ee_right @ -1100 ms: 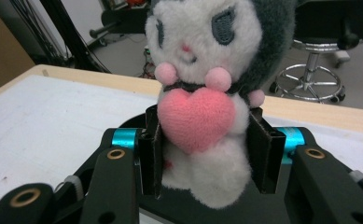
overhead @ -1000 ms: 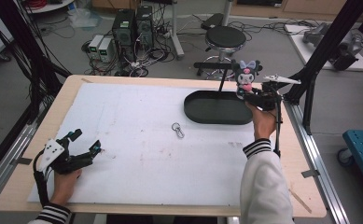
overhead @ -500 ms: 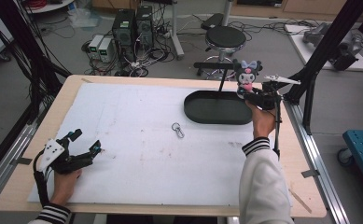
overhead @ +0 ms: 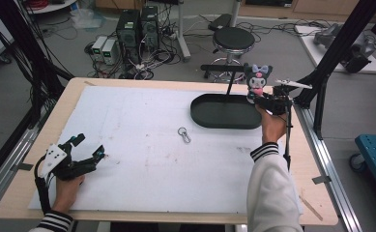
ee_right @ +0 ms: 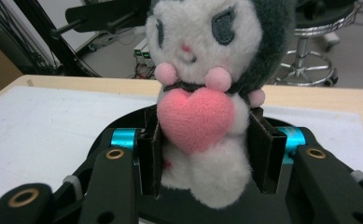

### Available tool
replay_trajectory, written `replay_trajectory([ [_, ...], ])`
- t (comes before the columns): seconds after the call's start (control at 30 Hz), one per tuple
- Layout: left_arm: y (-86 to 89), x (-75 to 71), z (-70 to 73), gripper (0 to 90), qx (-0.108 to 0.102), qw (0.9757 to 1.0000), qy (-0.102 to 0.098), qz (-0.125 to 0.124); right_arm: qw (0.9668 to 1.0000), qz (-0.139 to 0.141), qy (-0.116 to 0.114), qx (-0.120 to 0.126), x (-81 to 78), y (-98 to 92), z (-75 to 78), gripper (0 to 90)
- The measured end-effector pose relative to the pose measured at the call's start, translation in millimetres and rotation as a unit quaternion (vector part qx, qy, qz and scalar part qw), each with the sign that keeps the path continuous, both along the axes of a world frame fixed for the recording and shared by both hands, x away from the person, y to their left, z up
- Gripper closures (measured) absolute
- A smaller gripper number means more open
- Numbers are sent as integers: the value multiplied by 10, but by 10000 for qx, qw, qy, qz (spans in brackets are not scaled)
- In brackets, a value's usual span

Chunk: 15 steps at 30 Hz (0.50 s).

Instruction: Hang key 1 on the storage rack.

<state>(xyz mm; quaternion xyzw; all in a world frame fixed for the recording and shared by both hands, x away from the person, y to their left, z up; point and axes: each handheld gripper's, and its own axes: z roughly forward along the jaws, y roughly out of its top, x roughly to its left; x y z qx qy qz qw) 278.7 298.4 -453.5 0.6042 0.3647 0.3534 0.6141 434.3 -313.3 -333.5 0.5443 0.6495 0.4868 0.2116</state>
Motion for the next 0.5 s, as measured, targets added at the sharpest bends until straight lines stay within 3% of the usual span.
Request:
replay_trajectory([
  [0.33, 0, -1, 0, 135, 3, 10000, 0, 1, 9999, 29, 145, 13, 19, -46, -62, 535],
  [0.5, -2, 0, 0, 134, 9, 10000, -10, 0, 9994, 81, 322, 44, 27, -72, -92, 532],
])
